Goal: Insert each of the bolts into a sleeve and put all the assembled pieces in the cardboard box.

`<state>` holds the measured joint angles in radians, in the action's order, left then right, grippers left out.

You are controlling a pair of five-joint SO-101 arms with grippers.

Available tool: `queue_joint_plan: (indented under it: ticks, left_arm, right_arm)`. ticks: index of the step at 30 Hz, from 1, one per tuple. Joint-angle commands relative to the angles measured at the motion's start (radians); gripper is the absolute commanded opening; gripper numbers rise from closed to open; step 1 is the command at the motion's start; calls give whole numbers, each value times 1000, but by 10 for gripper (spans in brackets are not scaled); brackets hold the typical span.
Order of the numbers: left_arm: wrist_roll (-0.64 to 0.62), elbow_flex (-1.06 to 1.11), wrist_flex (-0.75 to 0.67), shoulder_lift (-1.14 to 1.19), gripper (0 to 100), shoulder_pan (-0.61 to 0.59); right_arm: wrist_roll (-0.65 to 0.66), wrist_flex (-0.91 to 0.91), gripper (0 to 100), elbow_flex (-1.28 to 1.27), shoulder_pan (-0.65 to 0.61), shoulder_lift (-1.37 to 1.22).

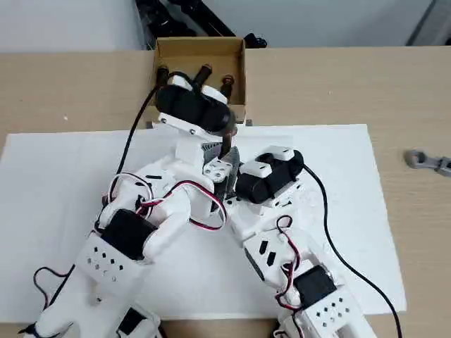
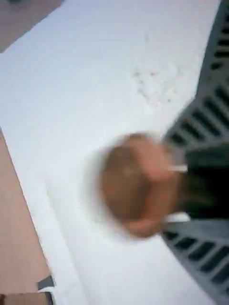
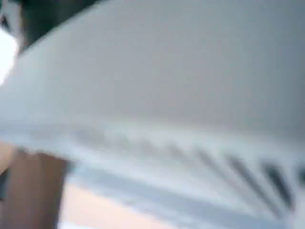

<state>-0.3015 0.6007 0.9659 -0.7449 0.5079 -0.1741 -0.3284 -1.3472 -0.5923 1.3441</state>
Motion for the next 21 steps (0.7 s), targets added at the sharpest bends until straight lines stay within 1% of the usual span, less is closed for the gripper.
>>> queue_joint_plan:
  ticks: [1, 9, 14, 15, 18, 21]
  left_arm:
    - [-58, -44, 69, 2, 153, 2]
    - [-55, -96, 135, -3, 159, -5]
    - [-52, -226, 207, -3, 160, -29]
    - [-43, -257, 229, -3, 156, -38]
    - [52, -351, 301, -3, 139, -60]
    - [101, -466, 373, -3, 78, -92]
  right_arm:
    - [2, 1, 2, 68, -2, 4]
    - [2, 2, 2, 69, -2, 2]
    - [2, 1, 2, 110, 4, -8]
    - [2, -1, 2, 124, 4, -12]
    - [3, -1, 2, 163, 10, -68]
    - [3, 8, 2, 207, 42, -170]
